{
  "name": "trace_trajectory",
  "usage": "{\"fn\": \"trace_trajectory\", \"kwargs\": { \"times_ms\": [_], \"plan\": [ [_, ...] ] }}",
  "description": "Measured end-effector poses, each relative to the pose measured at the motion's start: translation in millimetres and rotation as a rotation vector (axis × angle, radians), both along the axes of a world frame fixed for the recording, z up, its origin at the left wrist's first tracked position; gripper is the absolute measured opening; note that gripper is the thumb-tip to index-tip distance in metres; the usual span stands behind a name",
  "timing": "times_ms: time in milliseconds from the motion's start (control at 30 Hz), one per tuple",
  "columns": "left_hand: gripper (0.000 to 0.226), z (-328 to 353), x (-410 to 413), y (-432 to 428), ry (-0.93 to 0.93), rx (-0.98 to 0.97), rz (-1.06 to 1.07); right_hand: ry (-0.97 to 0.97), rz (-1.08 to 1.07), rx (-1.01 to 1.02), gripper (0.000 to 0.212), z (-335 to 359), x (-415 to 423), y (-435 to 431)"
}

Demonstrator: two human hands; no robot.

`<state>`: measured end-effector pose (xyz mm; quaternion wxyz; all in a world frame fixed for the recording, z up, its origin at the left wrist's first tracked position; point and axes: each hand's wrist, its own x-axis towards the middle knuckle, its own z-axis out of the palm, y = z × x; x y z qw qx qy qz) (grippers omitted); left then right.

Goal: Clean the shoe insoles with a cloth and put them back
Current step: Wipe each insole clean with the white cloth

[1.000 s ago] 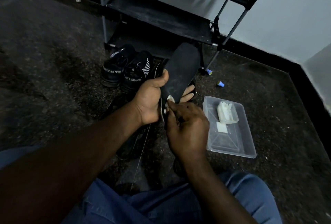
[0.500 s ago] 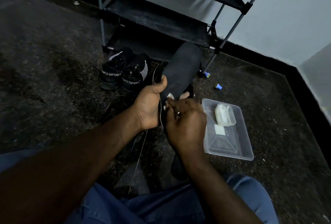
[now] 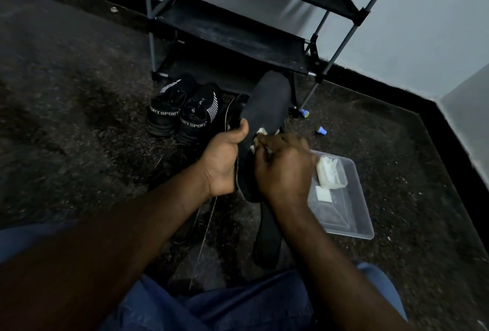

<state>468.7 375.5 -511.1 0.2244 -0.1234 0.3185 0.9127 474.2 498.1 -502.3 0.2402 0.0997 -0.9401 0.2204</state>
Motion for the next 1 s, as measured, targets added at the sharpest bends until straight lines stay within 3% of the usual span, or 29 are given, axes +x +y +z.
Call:
{"fn": "trace_trajectory", "kwargs": {
  "times_ms": [133,267,367,467,533,633,700,833,1000],
  "plan": [
    [0.06,0.1,-1.7,-7.9,-0.023,-0.006,0.055,-0.091,0.17,-0.04,0.032,-11.0,29.1,-7.3],
    [0.054,1.0,-5.9,-11.9,-0.018,0.013,0.134,-0.123,0.282,-0.056,0.019,-14.9,36.5,-4.8],
    [0.046,2.2,-10.6,-12.6,-0.002,-0.055,0.165,-0.21,0.322,-0.335,0.012,-8.8,19.7,4.5],
    [0.036,-9.0,-15.6,-10.6,0.053,-0.198,0.232,-0.114,0.18,-0.453,0.012,5.0,-6.7,15.4],
    [0.034,-12.7,-14.6,-7.9,0.086,-0.246,0.211,-0.098,0.105,-0.422,0.019,11.4,-25.6,18.1],
    [0.034,-13.4,-14.3,-5.9,0.11,-0.249,0.178,-0.121,0.059,-0.197,0.034,8.4,-39.5,10.0],
    [0.033,-12.7,-13.7,-6.6,0.106,-0.231,0.199,-0.14,0.045,-0.098,0.033,-0.5,-34.2,1.6],
    [0.025,-9.5,-11.9,-13.5,0.07,-0.128,0.206,-0.121,0.152,-0.032,0.031,-17.6,2.4,-16.9],
    [0.042,-3.7,-5.4,-11.7,0.027,-0.133,0.222,-0.046,0.2,-0.01,0.032,-20.1,27.9,-11.7]
  ]
}}
